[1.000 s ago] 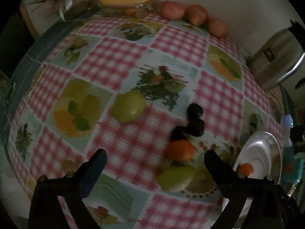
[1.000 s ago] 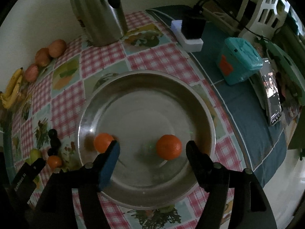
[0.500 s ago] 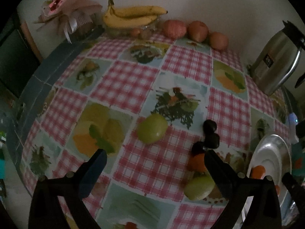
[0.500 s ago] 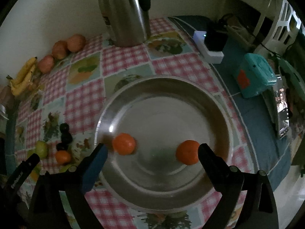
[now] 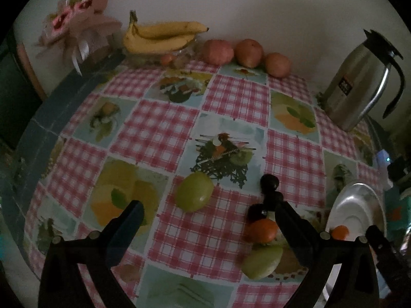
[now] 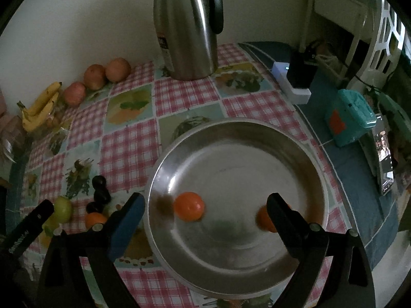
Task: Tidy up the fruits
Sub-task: 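Move both open tools back from the bowl toward the remaining fruit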
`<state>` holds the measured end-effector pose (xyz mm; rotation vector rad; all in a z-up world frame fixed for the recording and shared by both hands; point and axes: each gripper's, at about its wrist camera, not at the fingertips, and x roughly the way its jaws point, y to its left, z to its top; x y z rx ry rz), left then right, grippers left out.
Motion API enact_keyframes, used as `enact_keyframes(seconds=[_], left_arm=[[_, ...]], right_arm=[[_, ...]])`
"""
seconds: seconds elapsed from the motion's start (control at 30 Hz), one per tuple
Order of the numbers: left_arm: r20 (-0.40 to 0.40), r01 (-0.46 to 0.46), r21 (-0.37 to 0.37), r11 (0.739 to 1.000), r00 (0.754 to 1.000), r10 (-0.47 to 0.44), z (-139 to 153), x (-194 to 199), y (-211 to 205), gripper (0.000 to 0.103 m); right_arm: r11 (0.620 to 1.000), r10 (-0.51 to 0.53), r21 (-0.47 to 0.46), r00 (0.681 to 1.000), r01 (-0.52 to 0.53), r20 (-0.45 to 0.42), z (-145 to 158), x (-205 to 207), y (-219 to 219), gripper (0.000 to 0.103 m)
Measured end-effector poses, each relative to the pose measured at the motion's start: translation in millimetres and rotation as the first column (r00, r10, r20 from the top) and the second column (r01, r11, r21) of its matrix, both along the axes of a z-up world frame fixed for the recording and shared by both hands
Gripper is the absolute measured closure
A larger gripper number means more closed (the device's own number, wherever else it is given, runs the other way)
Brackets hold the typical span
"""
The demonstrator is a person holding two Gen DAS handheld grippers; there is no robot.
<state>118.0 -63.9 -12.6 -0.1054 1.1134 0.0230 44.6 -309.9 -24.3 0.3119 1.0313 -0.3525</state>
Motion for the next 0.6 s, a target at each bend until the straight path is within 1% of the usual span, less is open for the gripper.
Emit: enact_keyframes(seconds=[0.07, 0.2, 0.3, 0.4, 0.6], left_arm=[[-0.003, -0.004, -0.015, 1.000, 1.000, 0.004, -1, 1, 4, 0.000], [0.021, 0.035, 0.024, 0.999, 0.999, -0.035, 2, 5, 6, 0.000], [0.039, 0.055, 0.043, 0.998, 0.998, -0.057, 5, 7, 7, 0.000], [0.072, 0.069, 0.076, 0.995, 0.995, -0.074, 11, 9, 7, 0.000], [0.143, 0.056, 0.094, 0.994, 0.987, -0.069, 30, 8, 19, 0.000]], right_arm=[[1.000, -0.001, 0.011, 1.000, 0.001, 0.000, 0, 2, 2, 0.007], [1.000, -0.015, 0.014, 1.000, 0.015, -0.007, -3, 6, 6, 0.007], [1.000, -0.019, -0.006, 1.000, 0.019, 0.005, -3, 9, 10, 0.007], [1.000, -0.008, -0.022, 1.000, 0.009, 0.026, -2, 12, 16, 0.007], [0.999, 0.029, -0.033, 0.998, -0.027, 0.058, 1, 18, 30, 0.007]])
